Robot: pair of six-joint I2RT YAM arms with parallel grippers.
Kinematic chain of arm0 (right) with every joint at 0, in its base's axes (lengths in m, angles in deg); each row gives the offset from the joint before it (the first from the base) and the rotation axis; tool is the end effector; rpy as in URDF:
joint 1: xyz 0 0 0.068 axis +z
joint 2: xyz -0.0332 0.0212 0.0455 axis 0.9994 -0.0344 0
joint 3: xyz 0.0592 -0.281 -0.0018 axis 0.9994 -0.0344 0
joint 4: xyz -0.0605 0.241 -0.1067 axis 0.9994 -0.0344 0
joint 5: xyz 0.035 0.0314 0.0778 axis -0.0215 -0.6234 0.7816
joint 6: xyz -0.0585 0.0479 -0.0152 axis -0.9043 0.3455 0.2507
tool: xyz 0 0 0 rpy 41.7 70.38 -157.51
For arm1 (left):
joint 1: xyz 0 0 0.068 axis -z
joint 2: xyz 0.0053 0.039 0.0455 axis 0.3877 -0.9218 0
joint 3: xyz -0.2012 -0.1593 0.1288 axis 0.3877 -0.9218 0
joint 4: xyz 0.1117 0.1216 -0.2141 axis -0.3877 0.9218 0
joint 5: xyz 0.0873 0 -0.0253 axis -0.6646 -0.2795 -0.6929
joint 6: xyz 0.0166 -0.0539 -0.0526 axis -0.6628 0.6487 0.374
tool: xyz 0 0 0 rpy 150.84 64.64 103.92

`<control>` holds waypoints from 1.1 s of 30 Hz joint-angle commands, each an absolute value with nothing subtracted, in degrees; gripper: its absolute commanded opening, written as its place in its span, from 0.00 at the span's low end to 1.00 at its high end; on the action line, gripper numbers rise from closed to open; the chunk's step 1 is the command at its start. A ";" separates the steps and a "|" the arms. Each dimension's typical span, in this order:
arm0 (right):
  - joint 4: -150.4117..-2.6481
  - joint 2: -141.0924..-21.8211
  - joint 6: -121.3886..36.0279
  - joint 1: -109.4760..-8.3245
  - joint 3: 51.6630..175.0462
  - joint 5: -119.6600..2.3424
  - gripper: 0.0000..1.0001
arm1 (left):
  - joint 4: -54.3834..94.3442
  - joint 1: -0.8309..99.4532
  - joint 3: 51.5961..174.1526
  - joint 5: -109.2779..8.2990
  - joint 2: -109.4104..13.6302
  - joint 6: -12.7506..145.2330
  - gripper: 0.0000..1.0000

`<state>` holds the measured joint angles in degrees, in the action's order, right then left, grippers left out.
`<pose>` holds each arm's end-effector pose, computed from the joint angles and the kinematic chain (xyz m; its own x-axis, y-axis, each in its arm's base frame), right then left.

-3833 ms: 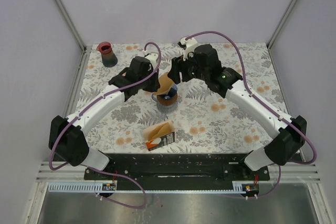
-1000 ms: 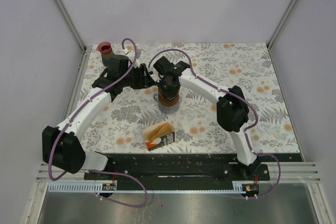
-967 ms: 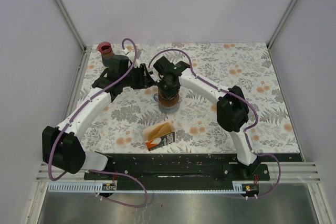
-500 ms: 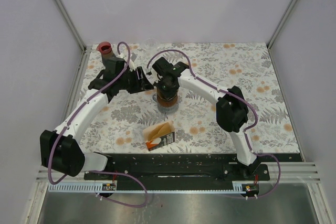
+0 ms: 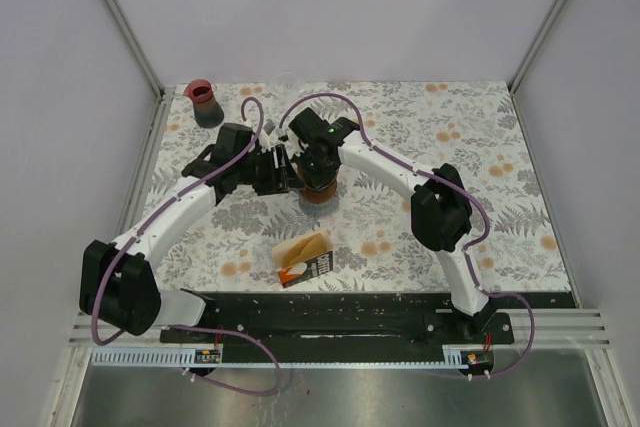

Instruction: Place the coffee filter in the dripper

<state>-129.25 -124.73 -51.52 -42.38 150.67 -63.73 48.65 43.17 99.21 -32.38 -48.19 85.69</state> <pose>0.3463 0.3584 0.2259 -0.6060 -0.6704 -0.4283 -0.7496 0.6614 0.0253 0.2786 -0.1345 0.2738 -0.8714 -0.1692 -0.4604 0.1905 0.7482 -0.6356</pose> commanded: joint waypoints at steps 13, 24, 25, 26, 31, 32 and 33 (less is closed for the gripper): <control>-127.18 -122.46 -51.60 -41.62 151.45 -62.25 0.00 | 42.91 43.29 100.91 -32.47 -50.71 87.88 0.47; -127.00 -122.81 -51.87 -41.71 151.19 -62.17 0.00 | 42.13 40.74 101.00 -31.15 -48.24 89.20 0.47; -127.00 -122.81 -51.87 -41.80 151.19 -62.17 0.00 | 41.34 40.74 100.65 -31.07 -48.51 89.29 0.46; -127.09 -122.72 -51.87 -41.80 151.10 -62.17 0.00 | 40.46 40.83 100.47 -31.15 -49.12 89.29 0.46; -127.00 -122.72 -51.78 -41.71 151.10 -61.91 0.00 | 39.49 41.44 100.82 -31.77 -52.02 89.38 0.45; -127.00 -122.63 -51.78 -41.71 151.10 -61.82 0.00 | 39.31 41.53 101.17 -31.59 -52.55 89.38 0.45; -126.82 -122.54 -51.78 -41.80 151.10 -61.73 0.00 | 39.40 41.71 101.43 -31.51 -53.16 89.29 0.45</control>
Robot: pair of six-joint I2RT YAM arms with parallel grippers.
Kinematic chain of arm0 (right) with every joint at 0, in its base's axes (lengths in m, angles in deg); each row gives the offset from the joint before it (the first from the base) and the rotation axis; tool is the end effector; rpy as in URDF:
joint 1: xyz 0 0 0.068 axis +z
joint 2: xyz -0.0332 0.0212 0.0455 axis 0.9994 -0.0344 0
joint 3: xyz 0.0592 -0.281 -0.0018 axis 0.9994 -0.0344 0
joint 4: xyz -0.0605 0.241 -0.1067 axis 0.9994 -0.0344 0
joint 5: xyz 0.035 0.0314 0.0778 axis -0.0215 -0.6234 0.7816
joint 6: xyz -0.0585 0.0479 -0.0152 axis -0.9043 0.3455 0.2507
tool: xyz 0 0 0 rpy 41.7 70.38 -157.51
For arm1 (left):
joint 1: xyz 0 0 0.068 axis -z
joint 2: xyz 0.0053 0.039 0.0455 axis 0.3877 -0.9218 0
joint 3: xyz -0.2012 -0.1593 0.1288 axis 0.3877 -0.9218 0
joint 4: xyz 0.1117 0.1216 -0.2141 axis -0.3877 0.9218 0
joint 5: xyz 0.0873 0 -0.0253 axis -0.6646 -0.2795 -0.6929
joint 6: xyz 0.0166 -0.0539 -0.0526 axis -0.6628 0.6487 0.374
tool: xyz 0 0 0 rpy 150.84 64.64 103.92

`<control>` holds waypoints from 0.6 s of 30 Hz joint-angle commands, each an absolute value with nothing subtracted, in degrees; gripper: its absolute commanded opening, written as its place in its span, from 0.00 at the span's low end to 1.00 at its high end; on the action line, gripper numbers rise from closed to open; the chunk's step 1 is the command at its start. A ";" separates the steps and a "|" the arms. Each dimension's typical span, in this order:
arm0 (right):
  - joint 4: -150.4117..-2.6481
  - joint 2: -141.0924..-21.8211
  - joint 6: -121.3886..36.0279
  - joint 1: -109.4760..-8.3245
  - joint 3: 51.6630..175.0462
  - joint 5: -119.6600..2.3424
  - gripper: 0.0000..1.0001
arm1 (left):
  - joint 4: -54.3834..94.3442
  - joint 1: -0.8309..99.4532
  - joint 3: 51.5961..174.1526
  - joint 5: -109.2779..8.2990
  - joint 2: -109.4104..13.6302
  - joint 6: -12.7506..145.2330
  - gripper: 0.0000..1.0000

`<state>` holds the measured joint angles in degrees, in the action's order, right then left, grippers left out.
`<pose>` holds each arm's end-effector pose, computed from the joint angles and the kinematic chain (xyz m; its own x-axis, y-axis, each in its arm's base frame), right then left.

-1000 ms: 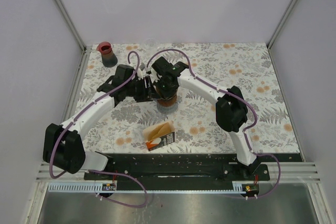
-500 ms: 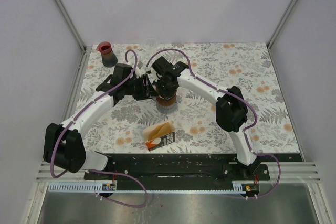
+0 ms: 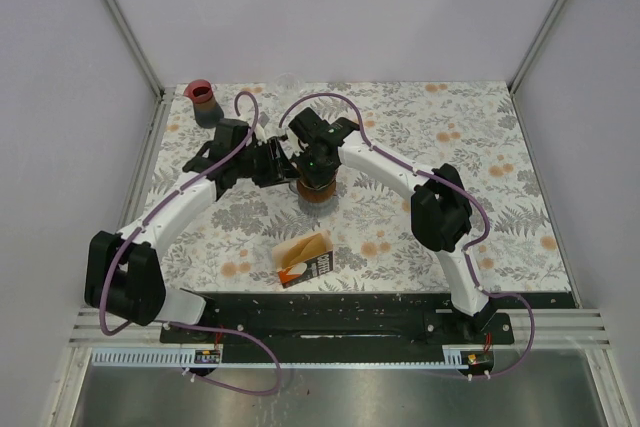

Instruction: Place the coffee filter in the dripper

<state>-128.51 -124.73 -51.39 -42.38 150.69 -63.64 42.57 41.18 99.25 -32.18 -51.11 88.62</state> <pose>0.3474 0.3597 0.2268 -0.6036 -0.6647 -0.4402 -0.7489 0.6622 0.0270 0.2996 -0.1304 0.2694 -0.8495 -0.2443 -0.4676 0.1565 0.7297 -0.6657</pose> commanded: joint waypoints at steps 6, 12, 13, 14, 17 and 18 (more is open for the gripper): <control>-123.23 -118.42 -51.61 -41.80 148.47 -61.38 0.00 | 40.98 41.80 101.27 -32.74 -54.14 88.59 0.31; -122.08 -115.08 -52.13 -41.88 148.11 -63.13 0.00 | 40.80 41.80 101.26 -33.79 -52.73 87.89 0.30; -122.08 -114.73 -52.22 -41.97 148.02 -63.66 0.00 | 40.80 41.80 101.09 -33.88 -52.64 87.80 0.30; -122.08 -114.46 -52.05 -42.15 148.02 -64.36 0.00 | 40.89 41.80 101.09 -33.88 -52.64 87.80 0.30; -121.99 -113.23 -51.52 -42.94 147.67 -64.45 0.00 | 40.98 41.80 101.00 -34.23 -52.55 87.45 0.30; -122.08 -112.88 -51.52 -43.03 147.58 -64.45 0.00 | 40.98 41.80 100.91 -34.14 -52.55 87.53 0.30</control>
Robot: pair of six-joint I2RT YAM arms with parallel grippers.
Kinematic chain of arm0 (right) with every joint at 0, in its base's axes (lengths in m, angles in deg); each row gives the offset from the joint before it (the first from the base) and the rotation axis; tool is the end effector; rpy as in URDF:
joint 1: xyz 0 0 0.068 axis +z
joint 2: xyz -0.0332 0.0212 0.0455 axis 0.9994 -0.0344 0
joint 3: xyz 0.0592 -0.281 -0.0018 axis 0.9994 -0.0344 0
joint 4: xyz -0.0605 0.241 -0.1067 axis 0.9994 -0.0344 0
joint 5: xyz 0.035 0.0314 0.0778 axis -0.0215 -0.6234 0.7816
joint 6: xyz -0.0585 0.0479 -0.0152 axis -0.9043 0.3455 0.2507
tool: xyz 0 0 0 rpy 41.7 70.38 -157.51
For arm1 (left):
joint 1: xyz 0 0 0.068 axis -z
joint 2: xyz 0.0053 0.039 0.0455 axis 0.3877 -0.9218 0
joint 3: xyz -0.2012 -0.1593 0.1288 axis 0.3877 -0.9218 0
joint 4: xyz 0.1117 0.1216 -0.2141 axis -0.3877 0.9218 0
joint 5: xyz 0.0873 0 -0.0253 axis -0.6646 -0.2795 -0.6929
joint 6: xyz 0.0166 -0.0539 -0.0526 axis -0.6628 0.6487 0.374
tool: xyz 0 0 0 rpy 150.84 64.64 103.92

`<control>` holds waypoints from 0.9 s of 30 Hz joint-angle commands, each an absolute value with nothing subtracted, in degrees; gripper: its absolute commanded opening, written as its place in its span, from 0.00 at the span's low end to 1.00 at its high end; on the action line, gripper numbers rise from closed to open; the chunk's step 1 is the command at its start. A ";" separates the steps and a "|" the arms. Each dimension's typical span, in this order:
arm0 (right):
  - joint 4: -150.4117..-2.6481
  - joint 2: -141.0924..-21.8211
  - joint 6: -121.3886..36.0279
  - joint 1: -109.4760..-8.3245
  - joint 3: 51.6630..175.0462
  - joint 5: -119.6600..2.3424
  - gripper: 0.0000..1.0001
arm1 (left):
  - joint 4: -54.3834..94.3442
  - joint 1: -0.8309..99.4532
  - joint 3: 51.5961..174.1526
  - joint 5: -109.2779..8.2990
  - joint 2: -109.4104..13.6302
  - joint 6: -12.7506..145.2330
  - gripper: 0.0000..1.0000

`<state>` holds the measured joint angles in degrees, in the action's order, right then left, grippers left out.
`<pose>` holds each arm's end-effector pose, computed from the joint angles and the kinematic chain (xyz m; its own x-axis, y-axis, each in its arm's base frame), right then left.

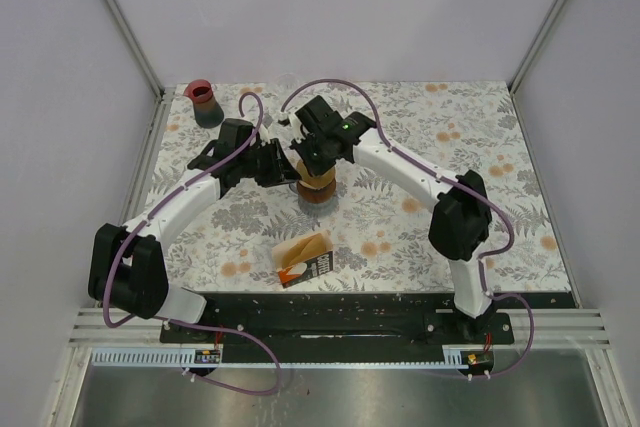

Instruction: Place the coffee filter in the dripper

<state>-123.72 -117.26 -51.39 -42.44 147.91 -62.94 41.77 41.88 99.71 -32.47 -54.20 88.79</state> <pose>0.3381 0.3506 0.2785 -0.5449 -0.6034 -0.5823 -0.7553 0.6547 0.0284 0.3080 -0.1372 0.2568 -0.8653 -0.2332 -0.4438 0.1408 0.7366 -0.6615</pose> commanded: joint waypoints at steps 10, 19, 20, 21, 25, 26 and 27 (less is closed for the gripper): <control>-121.99 -107.08 -52.30 -43.47 146.53 -64.46 0.00 | 41.68 41.80 103.10 -34.40 -52.03 86.04 0.38; -116.81 -98.12 -58.63 -43.47 138.28 -55.07 0.33 | 42.30 41.80 104.60 -34.58 -50.36 84.63 0.50; -115.85 -96.98 -59.33 -43.47 136.79 -53.57 0.36 | 42.39 41.80 104.86 -34.67 -50.27 84.46 0.51; -115.49 -96.10 -60.12 -43.47 136.16 -52.16 0.38 | 42.39 41.80 105.04 -34.58 -50.27 84.28 0.52; -115.40 -94.07 -63.64 -43.29 133.53 -45.05 0.49 | 42.74 41.80 105.65 -34.58 -50.36 83.93 0.55; -115.14 -93.63 -64.86 -43.12 132.83 -43.29 0.52 | 42.91 41.80 105.66 -34.75 -50.36 83.93 0.56; -114.87 -93.28 -65.83 -42.77 132.04 -41.27 0.54 | 43.00 41.80 105.92 -34.76 -50.27 83.58 0.56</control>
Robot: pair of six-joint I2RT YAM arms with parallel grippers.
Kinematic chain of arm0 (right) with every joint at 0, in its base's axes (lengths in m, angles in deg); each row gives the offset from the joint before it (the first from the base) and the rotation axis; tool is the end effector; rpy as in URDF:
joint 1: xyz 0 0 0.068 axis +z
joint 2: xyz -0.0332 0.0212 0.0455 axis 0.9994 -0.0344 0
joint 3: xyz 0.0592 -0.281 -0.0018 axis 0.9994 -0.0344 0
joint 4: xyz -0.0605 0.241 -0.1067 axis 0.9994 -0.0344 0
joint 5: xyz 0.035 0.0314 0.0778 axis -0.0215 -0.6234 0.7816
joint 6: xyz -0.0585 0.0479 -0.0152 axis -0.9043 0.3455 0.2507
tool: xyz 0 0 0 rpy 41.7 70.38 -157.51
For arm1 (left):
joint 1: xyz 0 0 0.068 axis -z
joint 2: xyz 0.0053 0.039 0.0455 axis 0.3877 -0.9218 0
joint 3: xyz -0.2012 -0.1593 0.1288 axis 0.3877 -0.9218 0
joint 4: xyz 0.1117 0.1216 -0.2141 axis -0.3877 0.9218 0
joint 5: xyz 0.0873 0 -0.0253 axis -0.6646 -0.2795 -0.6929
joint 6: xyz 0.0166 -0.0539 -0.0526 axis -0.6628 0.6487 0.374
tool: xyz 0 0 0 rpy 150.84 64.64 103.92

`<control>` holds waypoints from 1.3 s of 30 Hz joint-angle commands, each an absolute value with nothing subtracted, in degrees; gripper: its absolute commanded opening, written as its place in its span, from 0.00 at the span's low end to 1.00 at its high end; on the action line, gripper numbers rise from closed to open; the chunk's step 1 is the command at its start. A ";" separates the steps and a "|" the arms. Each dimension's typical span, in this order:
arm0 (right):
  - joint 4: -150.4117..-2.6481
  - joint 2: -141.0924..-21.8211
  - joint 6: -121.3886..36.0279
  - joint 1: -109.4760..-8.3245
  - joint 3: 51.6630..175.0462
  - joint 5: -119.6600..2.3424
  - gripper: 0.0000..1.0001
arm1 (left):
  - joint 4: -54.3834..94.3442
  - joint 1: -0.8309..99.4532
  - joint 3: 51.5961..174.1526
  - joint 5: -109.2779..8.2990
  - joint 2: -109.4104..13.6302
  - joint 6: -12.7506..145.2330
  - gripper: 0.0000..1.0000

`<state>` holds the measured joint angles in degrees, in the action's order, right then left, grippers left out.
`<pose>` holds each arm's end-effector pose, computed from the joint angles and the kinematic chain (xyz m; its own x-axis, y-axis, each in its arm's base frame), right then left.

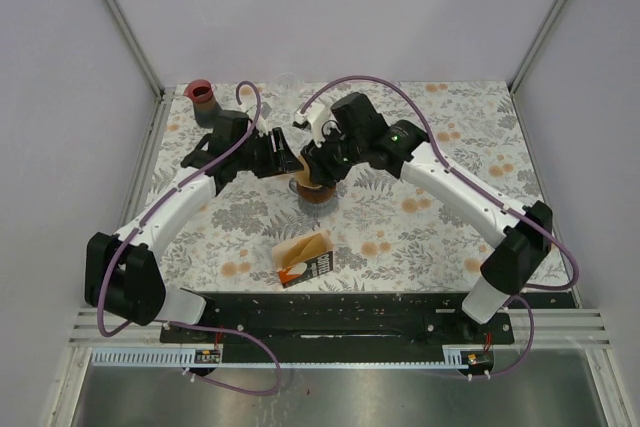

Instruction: Place the coffee filter in the dripper

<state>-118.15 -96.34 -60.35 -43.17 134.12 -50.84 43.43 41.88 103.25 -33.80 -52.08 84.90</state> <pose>0.2751 0.2984 0.3613 -0.3092 -0.5638 -0.7659 -0.8950 0.4449 0.0339 0.3078 -0.1357 0.2875 -0.8137 -0.2018 -0.5451 0.2303 0.7492 -0.6211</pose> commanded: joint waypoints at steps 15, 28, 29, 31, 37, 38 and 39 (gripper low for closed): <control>-121.54 -103.19 -83.77 -29.50 134.48 -41.86 0.59 | 48.97 31.70 111.90 -38.19 -45.96 71.28 0.71; -127.26 -114.98 -85.09 -26.33 141.78 -49.34 0.39 | 50.30 20.71 110.14 -32.04 -47.19 70.39 0.72; -127.35 -115.16 -84.92 -26.24 142.04 -49.25 0.30 | 50.12 20.53 110.05 -31.77 -47.37 70.39 0.72; -127.61 -114.99 -84.91 -25.98 142.13 -49.34 0.20 | 50.12 19.91 109.88 -31.24 -47.63 70.39 0.72; -128.23 -111.74 -83.25 -25.36 141.96 -48.73 0.03 | 49.86 18.59 109.08 -29.84 -47.89 70.39 0.72; -128.75 -110.60 -82.64 -25.45 142.39 -47.85 0.01 | 49.77 18.42 109.08 -29.66 -47.98 70.39 0.72; -129.71 -109.89 -81.93 -25.45 143.18 -46.80 0.00 | 49.77 18.24 109.08 -29.48 -48.07 70.22 0.72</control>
<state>-127.27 -115.40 -84.26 -26.31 139.52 -48.85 51.82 19.06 109.02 -31.81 -47.77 71.09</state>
